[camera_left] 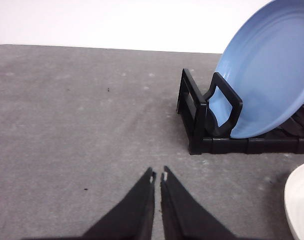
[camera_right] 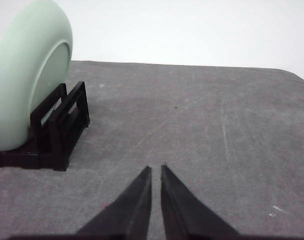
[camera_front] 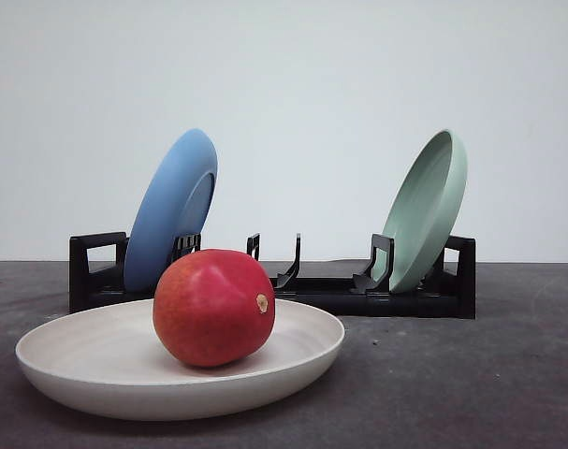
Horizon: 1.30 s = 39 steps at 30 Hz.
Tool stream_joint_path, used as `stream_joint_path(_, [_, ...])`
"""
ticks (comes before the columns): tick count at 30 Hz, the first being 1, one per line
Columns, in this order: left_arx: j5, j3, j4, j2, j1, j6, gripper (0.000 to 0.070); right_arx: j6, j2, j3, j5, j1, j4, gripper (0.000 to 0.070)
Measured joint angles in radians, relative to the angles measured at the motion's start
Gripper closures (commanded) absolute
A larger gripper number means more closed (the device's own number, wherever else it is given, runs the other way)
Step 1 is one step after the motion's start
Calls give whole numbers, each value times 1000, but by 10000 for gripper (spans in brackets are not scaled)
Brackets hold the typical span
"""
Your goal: Place pomegranate in white plate
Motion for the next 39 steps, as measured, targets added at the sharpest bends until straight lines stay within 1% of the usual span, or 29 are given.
stream_joint_path(39, [0,0,0,0,0,0,700,0,0,0,0,0,0,670])
